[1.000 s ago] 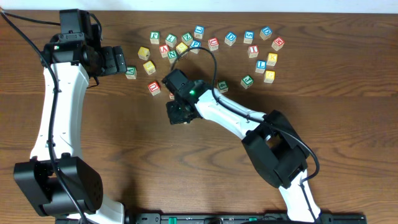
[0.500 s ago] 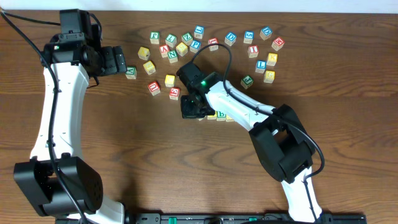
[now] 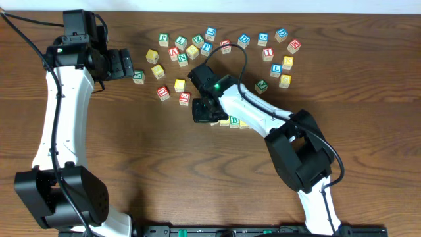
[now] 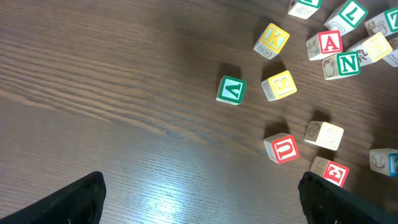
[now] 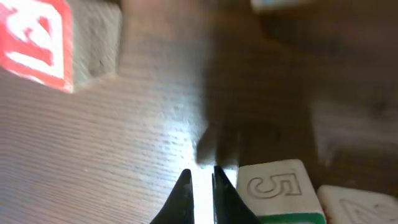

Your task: Spell out ROBOT

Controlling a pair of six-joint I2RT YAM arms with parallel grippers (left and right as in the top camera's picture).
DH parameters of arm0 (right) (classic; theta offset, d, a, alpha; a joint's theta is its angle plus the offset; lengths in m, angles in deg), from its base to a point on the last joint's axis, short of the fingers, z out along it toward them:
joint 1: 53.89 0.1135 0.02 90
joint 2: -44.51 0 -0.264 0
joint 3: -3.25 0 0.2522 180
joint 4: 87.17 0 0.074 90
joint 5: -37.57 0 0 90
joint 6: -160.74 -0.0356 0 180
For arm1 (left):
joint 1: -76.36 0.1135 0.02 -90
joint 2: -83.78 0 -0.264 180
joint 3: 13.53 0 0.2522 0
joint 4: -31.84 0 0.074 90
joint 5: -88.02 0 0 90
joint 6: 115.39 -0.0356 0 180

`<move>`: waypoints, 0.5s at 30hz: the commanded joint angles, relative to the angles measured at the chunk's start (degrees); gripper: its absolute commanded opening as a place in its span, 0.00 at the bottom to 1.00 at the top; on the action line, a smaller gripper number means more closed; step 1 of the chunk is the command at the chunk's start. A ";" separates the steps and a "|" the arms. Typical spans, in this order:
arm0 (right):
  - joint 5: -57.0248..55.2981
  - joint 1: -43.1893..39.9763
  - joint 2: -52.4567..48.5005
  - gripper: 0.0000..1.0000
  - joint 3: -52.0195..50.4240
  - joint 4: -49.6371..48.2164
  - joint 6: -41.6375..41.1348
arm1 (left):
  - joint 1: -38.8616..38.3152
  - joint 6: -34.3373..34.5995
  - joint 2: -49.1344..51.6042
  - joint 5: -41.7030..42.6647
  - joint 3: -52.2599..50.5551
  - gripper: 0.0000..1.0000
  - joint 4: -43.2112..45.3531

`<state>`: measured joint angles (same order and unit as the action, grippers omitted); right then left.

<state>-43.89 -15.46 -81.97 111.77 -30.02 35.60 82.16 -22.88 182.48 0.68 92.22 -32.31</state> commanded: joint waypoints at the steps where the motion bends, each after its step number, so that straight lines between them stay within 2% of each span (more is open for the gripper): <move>1: -1.77 -1.33 2.19 0.07 2.34 -0.57 1.62 | 0.09 -0.79 -0.11 -0.72 0.87 0.98 -0.09; 15: -7.54 -2.08 2.19 0.09 2.32 -0.50 5.01 | 0.07 -0.79 -0.11 -0.72 0.87 0.98 -0.11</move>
<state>-48.83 -17.25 -81.75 112.98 -30.91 38.84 82.16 -22.88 182.48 0.68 92.22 -32.31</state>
